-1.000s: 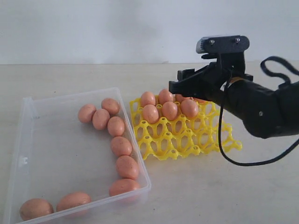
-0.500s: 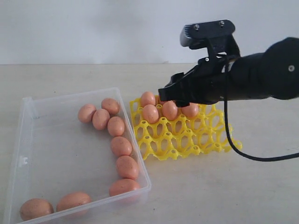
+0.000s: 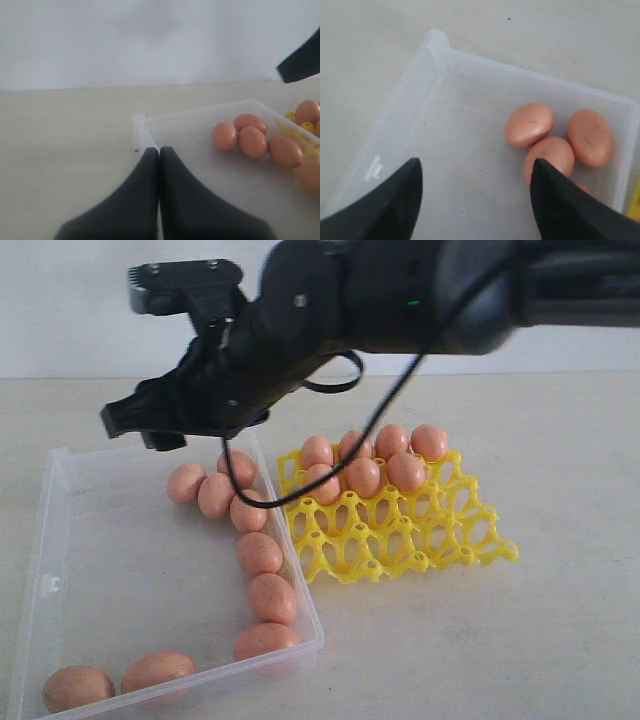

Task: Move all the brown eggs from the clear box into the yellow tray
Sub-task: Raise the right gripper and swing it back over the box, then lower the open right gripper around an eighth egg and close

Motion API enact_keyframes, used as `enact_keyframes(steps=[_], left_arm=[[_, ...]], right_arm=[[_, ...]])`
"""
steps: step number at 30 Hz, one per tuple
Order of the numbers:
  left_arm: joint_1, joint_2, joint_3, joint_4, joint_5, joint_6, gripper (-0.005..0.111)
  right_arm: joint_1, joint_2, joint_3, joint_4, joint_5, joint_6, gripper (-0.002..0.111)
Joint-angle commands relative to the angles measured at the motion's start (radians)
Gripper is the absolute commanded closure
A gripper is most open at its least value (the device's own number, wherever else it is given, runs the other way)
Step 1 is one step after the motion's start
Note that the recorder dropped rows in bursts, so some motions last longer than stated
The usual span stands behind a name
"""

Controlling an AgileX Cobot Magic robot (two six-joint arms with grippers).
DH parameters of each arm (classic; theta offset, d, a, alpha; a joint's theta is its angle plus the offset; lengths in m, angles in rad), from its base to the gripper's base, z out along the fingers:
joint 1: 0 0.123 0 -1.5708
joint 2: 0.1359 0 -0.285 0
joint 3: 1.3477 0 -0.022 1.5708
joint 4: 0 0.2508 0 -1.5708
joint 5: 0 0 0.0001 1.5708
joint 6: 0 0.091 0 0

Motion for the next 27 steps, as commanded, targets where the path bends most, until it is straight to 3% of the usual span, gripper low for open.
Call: enact_keyframes(steps=[1, 7, 9, 11, 18, 24, 27], left_arm=[[-0.004, -0.003, -0.003, -0.005, -0.001, 0.001, 0.111], [-0.004, -0.003, -0.003, -0.005, -0.001, 0.001, 0.111], [-0.004, -0.003, -0.003, -0.005, -0.001, 0.001, 0.111], [-0.004, -0.003, -0.003, -0.005, -0.001, 0.001, 0.111], [-0.004, -0.003, -0.003, -0.005, -0.001, 0.001, 0.111], [-0.004, -0.003, -0.003, -0.005, -0.001, 0.001, 0.111], [-0.004, -0.003, -0.003, -0.005, -0.001, 0.001, 0.111]], right_arm=[[0.013, 0.217, -0.302, -0.208, 0.23, 0.38, 0.049], [0.017, 0.349, -0.486, -0.297, 0.416, 0.538, 0.049], [0.02, 0.375, -0.486, -0.295, 0.445, 0.559, 0.058], [0.02, 0.381, -0.486, -0.295, 0.445, 0.559, 0.064], [0.02, 0.381, -0.486, -0.299, 0.388, 0.559, 0.064], [0.02, 0.381, -0.486, -0.329, 0.368, 0.557, 0.039], [0.02, 0.381, -0.486, -0.35, 0.353, 0.557, 0.042]])
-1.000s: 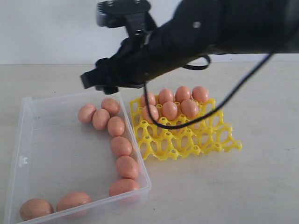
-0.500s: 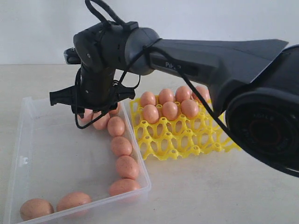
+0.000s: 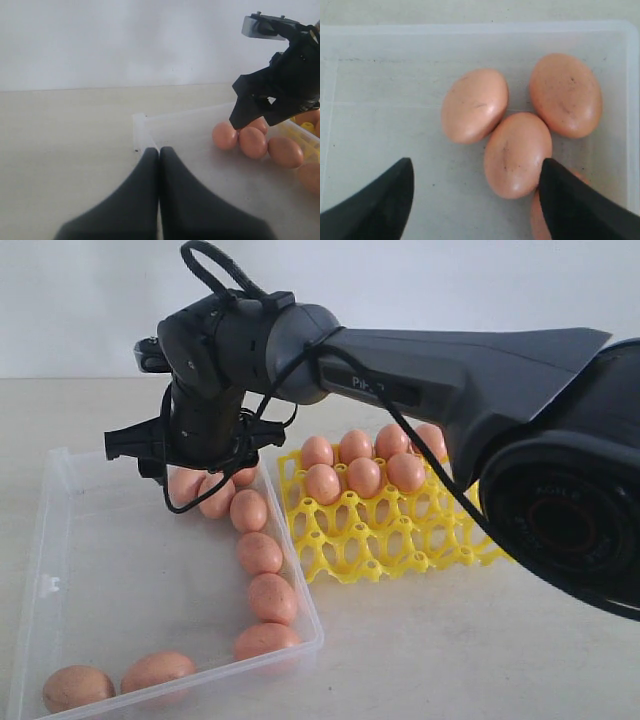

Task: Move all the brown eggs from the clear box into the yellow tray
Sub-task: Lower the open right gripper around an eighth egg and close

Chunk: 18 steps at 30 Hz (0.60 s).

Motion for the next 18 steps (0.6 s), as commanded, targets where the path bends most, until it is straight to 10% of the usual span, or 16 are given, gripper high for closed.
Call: enact_keyframes(steps=[1, 18], left_arm=[[-0.004, -0.003, -0.003, -0.005, -0.001, 0.001, 0.111], [-0.004, -0.003, -0.003, -0.005, -0.001, 0.001, 0.111]], right_arm=[[-0.001, -0.005, -0.009, -0.035, -0.027, -0.002, 0.044], [-0.002, 0.047, -0.009, -0.106, 0.004, 0.031, 0.046]])
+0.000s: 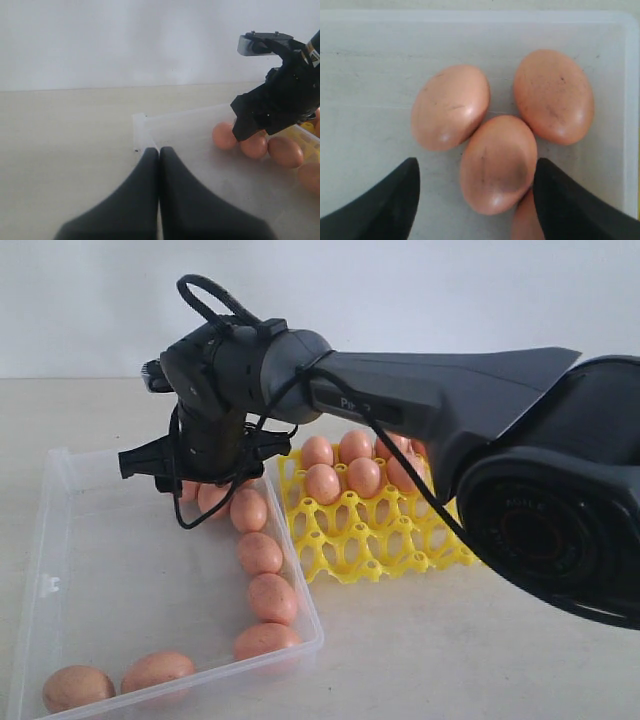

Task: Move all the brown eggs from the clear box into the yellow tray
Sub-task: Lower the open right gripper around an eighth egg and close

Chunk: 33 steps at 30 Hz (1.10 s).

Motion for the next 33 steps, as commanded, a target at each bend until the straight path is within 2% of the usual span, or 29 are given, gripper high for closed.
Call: enact_keyframes(steps=[1, 33], left_arm=[[-0.004, -0.003, -0.003, -0.005, -0.001, 0.001, 0.111], [-0.004, -0.003, -0.003, -0.005, -0.001, 0.001, 0.111]], right_arm=[[-0.002, -0.001, -0.005, -0.043, 0.013, 0.018, 0.046], [-0.014, 0.069, -0.005, -0.048, -0.073, 0.014, 0.046]])
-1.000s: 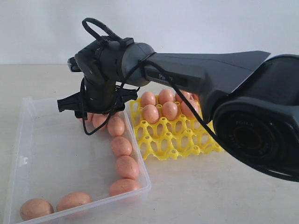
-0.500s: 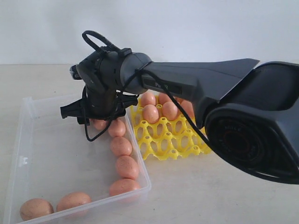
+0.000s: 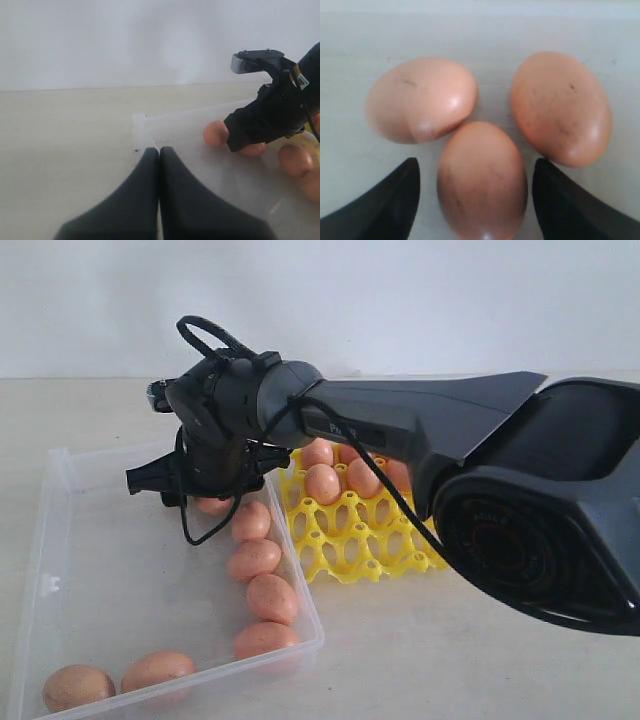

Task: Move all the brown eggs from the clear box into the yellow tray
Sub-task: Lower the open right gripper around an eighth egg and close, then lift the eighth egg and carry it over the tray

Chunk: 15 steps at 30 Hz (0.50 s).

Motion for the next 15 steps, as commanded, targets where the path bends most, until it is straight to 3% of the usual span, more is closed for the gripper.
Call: enact_keyframes(steps=[1, 7, 9, 13, 15], left_arm=[[-0.004, -0.003, -0.003, -0.005, -0.001, 0.001, 0.111], [-0.004, -0.003, -0.003, -0.005, -0.001, 0.001, 0.111], [-0.004, -0.003, -0.003, -0.005, -0.001, 0.001, 0.111], [-0.004, -0.003, -0.003, -0.005, -0.001, 0.001, 0.111], [-0.004, -0.003, -0.003, -0.005, -0.001, 0.001, 0.111]], right_arm=[[-0.014, 0.008, -0.003, -0.006, -0.006, -0.012, 0.046], [-0.017, 0.012, -0.003, -0.006, -0.023, -0.031, 0.051], [-0.017, 0.012, -0.003, -0.006, -0.023, -0.056, 0.065], [-0.015, -0.008, -0.003, 0.013, -0.049, -0.107, 0.105], [-0.013, -0.031, -0.003, 0.035, -0.103, -0.15, 0.106]])
